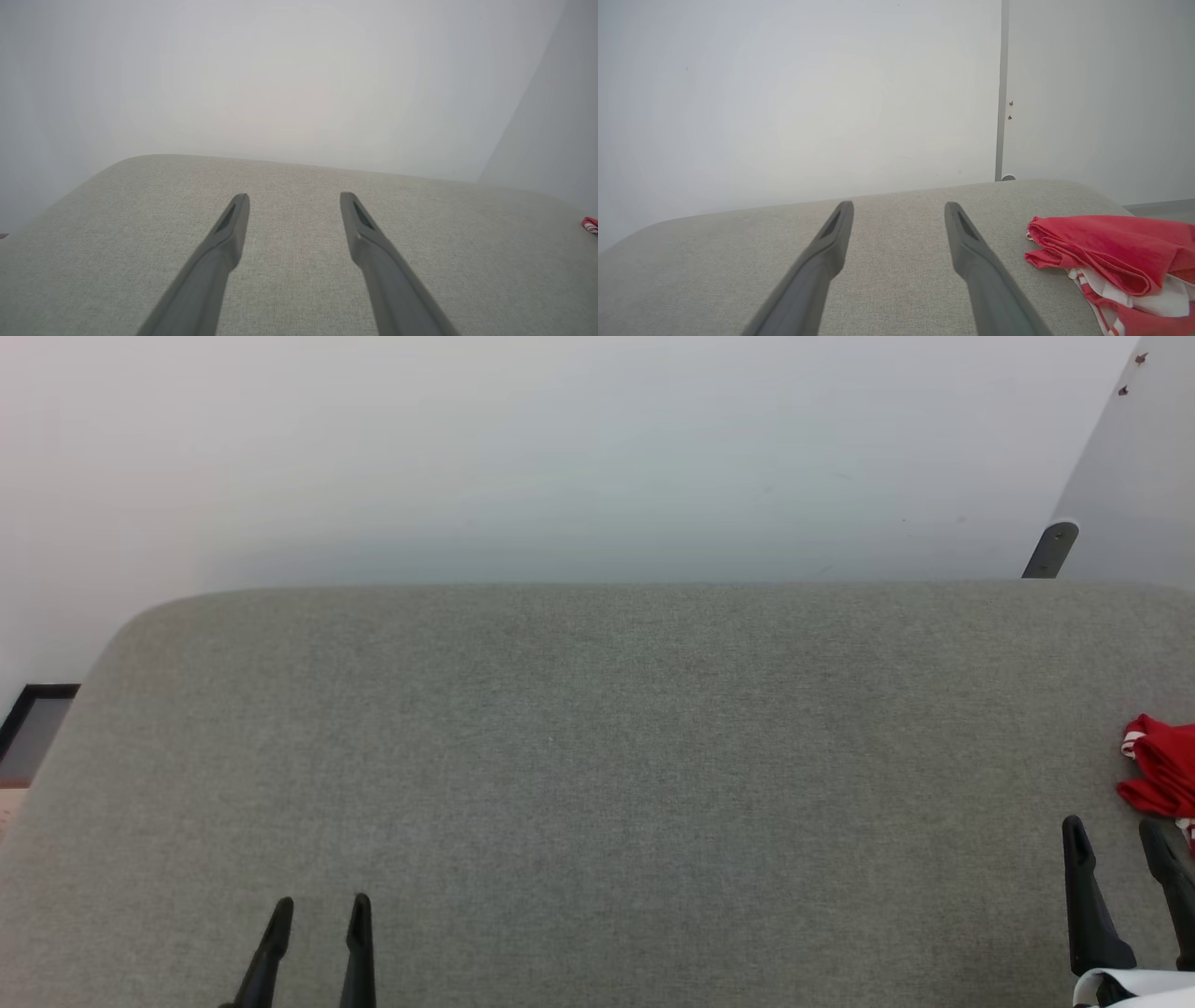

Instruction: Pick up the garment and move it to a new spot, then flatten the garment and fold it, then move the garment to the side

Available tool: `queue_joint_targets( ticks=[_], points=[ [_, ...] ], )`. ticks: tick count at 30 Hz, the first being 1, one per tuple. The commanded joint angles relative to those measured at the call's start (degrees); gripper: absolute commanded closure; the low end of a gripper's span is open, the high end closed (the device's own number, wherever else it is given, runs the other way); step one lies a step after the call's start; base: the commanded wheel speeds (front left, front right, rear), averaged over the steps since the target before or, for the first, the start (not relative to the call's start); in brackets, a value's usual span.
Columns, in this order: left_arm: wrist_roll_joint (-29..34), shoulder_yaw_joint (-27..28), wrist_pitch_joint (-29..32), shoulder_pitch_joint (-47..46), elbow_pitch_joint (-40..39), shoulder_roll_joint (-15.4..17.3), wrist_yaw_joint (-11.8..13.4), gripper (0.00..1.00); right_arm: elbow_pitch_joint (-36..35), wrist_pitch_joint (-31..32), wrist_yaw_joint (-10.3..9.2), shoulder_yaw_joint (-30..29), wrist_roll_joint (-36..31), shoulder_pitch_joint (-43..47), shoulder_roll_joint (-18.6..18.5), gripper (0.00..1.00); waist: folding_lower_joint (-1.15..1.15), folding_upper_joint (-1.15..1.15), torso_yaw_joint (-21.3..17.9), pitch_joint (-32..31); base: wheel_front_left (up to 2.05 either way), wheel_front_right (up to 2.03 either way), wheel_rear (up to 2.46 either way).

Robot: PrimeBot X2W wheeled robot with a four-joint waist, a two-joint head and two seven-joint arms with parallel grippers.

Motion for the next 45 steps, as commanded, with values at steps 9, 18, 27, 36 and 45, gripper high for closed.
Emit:
queue_joint_targets(
  ticks=[9,18,27,36,45],
  points=[
    [0.7,0.3,0.0,0.0,-0.4,-0.2,-0.3,0.0,-1.3,0.5,-0.06,0.0,0.6,1.0,0.9,0.0,0.0,0.0,0.2,-0.1,0.0,0.0,0.0],
    [0.6,0.8,0.0,0.0,-0.5,-0.5,-0.4,0.0,-1.6,0.3,-0.06,0.2,0.8,1.2,1.4,0.0,0.0,0.0,0.1,0.0,0.0,0.0,0.0],
    [0.0,1.0,0.0,0.1,0.6,-0.7,-0.2,1.0,-0.8,0.4,0.0,0.4,0.8,1.0,1.7,1.0,0.0,0.0,0.2,0.1,0.0,0.0,0.0],
    [-8.1,0.5,1.5,-1.3,2.9,-0.6,0.0,1.0,2.3,1.5,0.0,0.5,7.7,-0.1,2.3,1.0,0.0,0.0,0.0,0.2,0.0,0.0,0.0],
    [-17.8,0.2,3.5,-3.7,4.9,-0.2,-0.1,1.0,4.6,2.8,-0.01,0.6,16.0,-1.9,2.6,1.0,0.0,0.0,-0.1,0.2,0.0,0.0,0.0]
  ],
)
